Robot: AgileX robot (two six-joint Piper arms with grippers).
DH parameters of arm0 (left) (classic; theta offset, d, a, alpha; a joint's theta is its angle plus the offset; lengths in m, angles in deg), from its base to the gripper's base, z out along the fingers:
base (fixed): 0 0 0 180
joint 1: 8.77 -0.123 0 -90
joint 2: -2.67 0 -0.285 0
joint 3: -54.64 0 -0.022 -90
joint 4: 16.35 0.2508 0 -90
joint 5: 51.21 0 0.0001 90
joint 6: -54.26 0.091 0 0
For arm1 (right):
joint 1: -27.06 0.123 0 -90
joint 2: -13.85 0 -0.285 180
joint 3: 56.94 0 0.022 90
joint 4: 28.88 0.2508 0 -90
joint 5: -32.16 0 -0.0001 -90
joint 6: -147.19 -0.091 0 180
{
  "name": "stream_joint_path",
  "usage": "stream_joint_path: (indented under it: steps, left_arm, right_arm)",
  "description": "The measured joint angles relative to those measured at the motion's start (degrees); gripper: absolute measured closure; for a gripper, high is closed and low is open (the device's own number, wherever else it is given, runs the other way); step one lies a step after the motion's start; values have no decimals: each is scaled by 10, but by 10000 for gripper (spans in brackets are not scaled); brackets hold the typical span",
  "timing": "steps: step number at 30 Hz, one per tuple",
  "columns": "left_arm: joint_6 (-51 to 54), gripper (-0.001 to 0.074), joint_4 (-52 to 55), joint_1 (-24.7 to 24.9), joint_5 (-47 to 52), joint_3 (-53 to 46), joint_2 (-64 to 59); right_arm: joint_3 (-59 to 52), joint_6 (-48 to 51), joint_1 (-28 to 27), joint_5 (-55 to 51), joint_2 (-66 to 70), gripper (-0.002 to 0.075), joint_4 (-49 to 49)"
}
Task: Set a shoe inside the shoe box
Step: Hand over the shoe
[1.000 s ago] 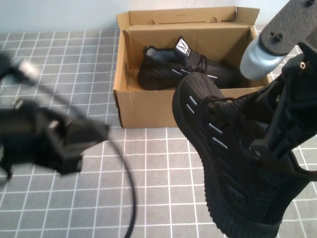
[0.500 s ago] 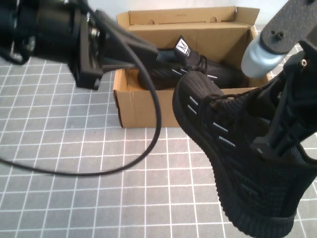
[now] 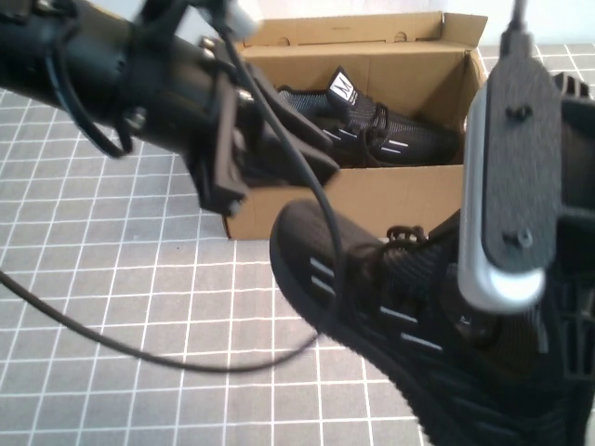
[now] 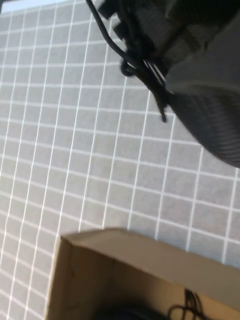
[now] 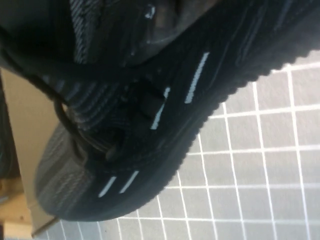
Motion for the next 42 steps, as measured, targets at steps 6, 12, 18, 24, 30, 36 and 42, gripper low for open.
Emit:
stream_joint_path:
  steps: [6, 12, 18, 24, 30, 36, 42]
  left_arm:
    - [29, 272, 7, 43, 2, 0, -1]
    - [38, 228, 7, 55, 3, 0, -1]
    - [40, 225, 10, 84, 3, 0, -3]
    - [42, 225, 39, 124, 3, 0, -7]
    - [65, 225, 49, 147, 3, 0, -11]
    - [73, 225, 50, 147, 9, 0, -27]
    - [73, 225, 44, 147, 9, 0, -51]
  right_arm:
    - [0, 80, 0, 3, 0, 732, 1]
    - [0, 105, 0, 9, 0, 732, 9]
    - [0, 109, 0, 10, 0, 732, 9]
    - [0, 111, -21, 11, 0, 732, 19]
    - [0, 151, -44, 11, 0, 732, 60]
    - [0, 199, -50, 9, 0, 732, 117]
    - [0, 211, -51, -7, 0, 732, 121]
